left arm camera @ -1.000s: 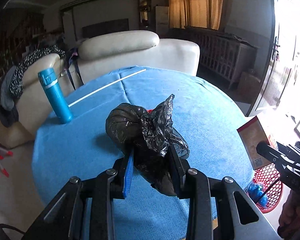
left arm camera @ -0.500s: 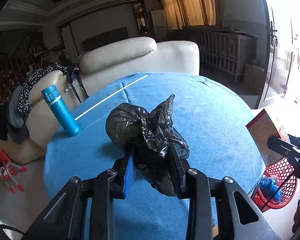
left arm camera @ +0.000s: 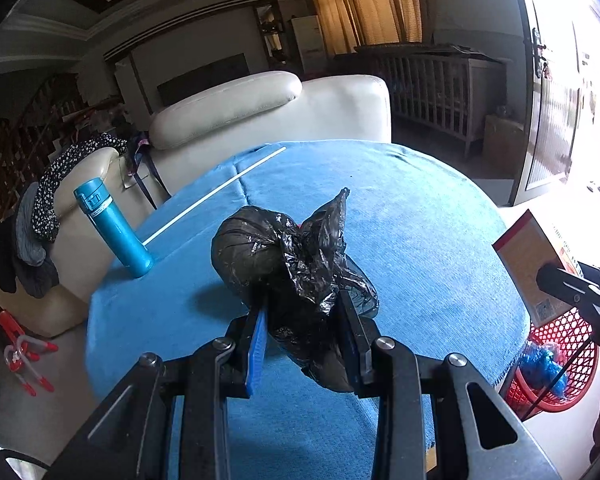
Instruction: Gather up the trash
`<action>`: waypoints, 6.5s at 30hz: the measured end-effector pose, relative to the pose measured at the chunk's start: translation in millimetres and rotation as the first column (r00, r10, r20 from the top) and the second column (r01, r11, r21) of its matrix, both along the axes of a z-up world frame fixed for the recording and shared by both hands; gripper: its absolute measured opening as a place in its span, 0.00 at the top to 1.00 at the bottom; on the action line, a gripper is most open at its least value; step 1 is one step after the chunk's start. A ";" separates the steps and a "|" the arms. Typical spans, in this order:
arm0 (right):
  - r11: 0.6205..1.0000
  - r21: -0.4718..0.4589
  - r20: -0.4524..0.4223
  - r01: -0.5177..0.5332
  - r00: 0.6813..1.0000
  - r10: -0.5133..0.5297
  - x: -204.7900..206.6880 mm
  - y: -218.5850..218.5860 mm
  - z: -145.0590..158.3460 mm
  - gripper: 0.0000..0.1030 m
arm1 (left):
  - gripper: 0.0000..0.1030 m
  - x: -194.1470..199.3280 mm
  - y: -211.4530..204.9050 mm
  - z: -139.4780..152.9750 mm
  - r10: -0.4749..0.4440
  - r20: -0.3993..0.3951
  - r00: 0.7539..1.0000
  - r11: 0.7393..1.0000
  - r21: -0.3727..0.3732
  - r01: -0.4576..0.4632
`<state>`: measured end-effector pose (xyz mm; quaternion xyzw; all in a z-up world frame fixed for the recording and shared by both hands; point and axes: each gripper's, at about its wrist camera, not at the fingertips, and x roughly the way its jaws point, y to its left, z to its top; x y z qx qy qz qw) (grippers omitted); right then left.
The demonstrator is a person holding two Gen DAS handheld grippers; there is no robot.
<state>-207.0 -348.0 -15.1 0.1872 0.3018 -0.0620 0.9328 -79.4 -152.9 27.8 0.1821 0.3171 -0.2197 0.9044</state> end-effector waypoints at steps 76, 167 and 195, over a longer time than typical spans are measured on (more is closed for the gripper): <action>0.987 0.125 -0.067 0.098 0.994 -0.090 -22.4 -45.5 -42.8 0.51 | 0.66 -22.8 -56.7 -40.6 -0.138 -0.058 0.989 0.982 0.122 0.144; 0.914 0.126 -0.109 0.385 0.921 -0.373 -116.0 -128.0 -48.3 0.51 | 0.66 -71.7 -133.5 -51.6 -0.410 -0.095 0.907 0.887 0.192 0.421; 0.854 0.203 -0.143 0.480 0.877 -0.459 -140.1 -164.5 -49.8 0.39 | 0.40 -67.8 -162.8 -60.9 -0.530 -0.307 0.790 0.832 -0.010 0.555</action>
